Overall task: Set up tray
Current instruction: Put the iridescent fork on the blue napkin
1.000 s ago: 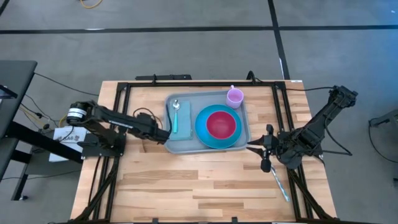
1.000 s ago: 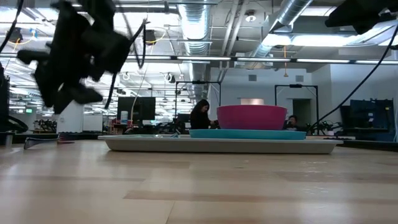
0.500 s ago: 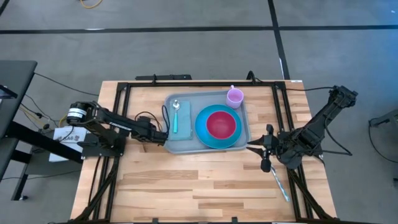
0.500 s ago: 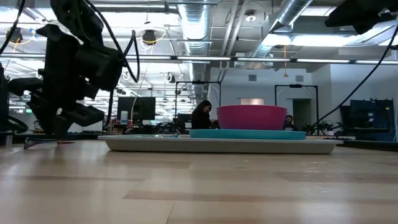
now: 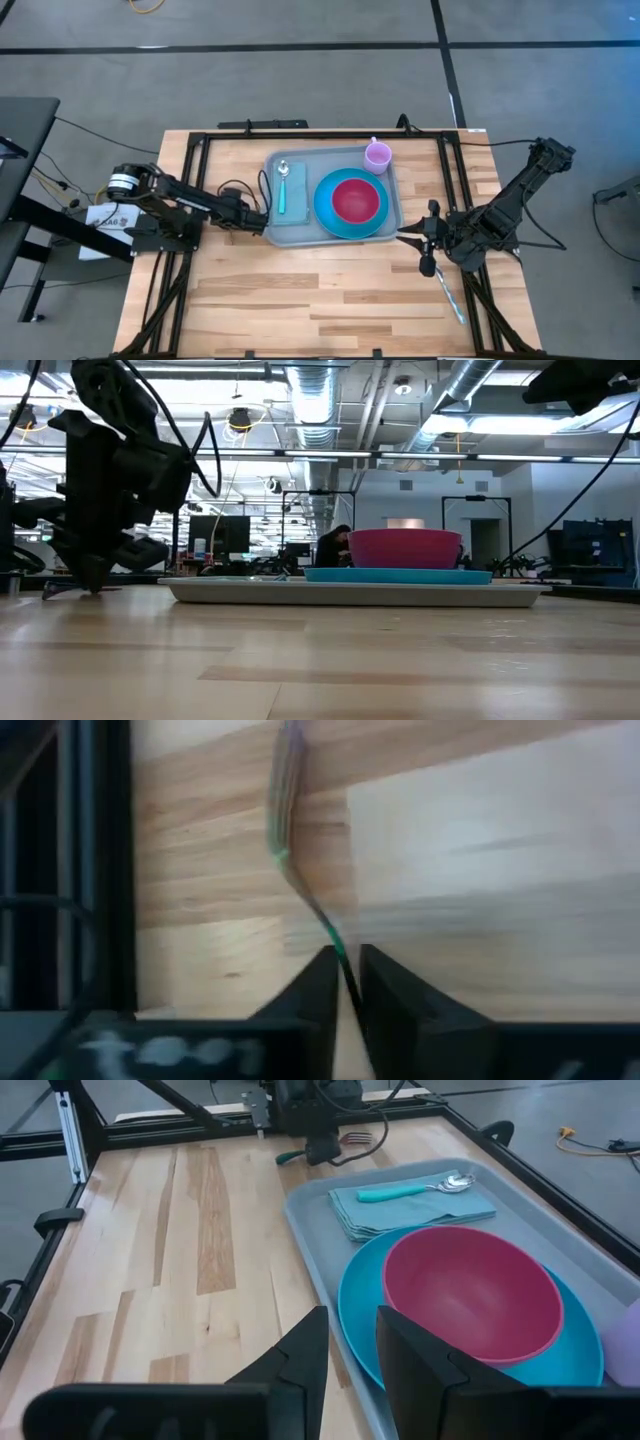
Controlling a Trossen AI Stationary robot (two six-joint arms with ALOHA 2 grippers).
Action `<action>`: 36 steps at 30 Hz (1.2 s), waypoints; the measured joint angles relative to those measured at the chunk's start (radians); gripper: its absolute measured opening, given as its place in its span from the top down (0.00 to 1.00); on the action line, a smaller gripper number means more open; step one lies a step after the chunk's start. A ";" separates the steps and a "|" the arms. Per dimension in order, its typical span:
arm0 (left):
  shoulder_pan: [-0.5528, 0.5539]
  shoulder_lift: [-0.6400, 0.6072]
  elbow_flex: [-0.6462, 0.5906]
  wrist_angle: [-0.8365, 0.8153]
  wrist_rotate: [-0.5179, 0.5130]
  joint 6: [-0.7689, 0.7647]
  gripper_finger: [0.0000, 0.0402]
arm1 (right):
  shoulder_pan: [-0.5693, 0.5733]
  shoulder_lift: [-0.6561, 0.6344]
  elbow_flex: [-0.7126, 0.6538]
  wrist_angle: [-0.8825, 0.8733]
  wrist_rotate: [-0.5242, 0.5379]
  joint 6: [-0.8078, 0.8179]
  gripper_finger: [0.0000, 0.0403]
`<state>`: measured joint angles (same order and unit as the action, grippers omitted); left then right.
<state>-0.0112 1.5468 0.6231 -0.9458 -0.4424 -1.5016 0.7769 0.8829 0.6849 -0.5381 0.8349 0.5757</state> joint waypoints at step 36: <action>0.161 0.011 0.274 0.711 0.048 0.487 1.00 | 0.000 0.000 0.000 0.000 -0.026 -0.001 0.80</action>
<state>0.1494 1.5581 0.8973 -0.2350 -0.3948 -1.0143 0.7773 0.8833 0.6849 -0.5377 0.8090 0.5752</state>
